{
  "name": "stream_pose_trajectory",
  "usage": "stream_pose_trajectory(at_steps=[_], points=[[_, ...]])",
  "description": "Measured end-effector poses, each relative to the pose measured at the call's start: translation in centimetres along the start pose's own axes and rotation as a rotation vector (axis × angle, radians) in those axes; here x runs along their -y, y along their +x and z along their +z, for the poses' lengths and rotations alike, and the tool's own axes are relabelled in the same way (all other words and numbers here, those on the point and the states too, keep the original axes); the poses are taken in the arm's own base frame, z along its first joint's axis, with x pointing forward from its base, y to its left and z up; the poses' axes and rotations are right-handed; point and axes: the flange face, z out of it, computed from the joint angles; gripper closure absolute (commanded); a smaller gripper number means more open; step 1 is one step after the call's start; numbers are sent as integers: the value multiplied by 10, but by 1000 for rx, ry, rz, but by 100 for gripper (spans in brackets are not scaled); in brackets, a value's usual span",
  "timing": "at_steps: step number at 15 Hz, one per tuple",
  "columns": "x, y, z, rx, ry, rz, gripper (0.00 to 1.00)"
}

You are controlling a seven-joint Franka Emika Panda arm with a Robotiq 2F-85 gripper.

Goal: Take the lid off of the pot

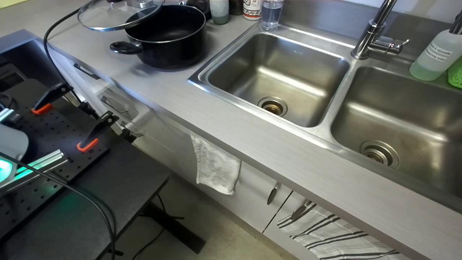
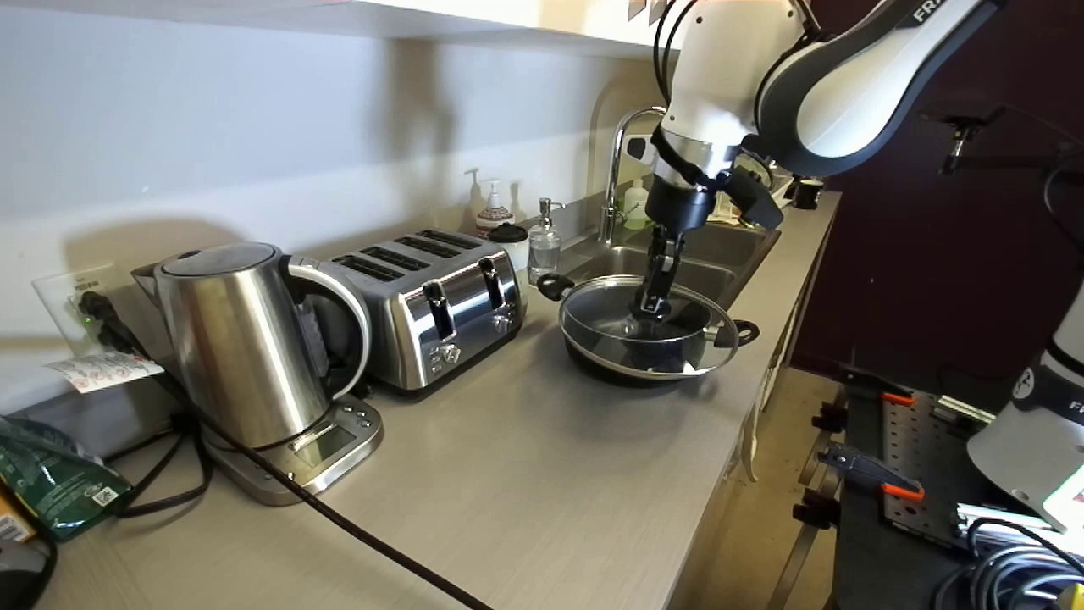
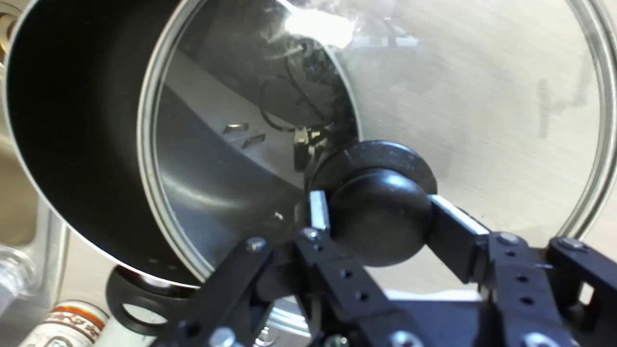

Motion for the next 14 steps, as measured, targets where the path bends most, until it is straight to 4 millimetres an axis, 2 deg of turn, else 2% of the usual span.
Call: stream_pose_trajectory(at_steps=[4,8,11,14], points=[[71,-5,0,-11,-9,-165,73],[136,-18,-2,-27,-17,-299,73],[169,-33,2,-22,-26,-384,73],[182,-42,14,-6,-36,-427,73]])
